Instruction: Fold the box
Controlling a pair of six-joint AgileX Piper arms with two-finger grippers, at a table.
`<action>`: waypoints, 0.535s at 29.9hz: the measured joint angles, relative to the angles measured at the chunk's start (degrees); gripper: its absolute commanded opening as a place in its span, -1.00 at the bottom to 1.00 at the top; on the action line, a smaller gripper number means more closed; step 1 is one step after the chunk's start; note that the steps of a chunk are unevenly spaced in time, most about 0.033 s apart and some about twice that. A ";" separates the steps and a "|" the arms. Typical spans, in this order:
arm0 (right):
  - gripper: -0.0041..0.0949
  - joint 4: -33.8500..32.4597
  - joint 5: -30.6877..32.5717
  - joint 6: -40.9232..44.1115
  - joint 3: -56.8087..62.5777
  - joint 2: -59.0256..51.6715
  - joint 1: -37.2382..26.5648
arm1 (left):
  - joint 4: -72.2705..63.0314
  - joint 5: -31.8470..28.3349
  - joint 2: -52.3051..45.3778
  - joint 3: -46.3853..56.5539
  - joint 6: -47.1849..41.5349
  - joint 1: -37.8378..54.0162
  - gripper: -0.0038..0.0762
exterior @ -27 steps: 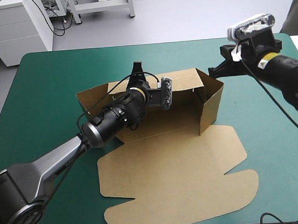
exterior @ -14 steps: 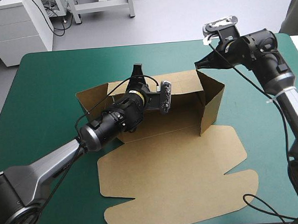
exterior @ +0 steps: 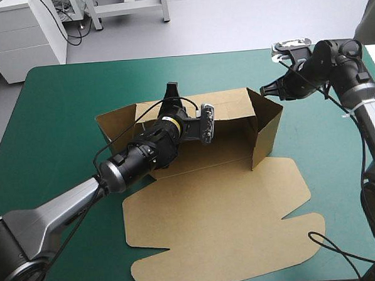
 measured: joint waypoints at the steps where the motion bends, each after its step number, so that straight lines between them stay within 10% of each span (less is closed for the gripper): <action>1: -0.96 1.22 0.48 -1.00 0.92 0.00 -0.47 | 0.07 0.00 0.00 0.00 -0.04 0.00 -0.92; 16: -0.96 18.36 -9.04 -18.51 18.63 -6.44 -1.57 | 2.24 -0.42 0.00 0.48 -2.57 0.00 -0.92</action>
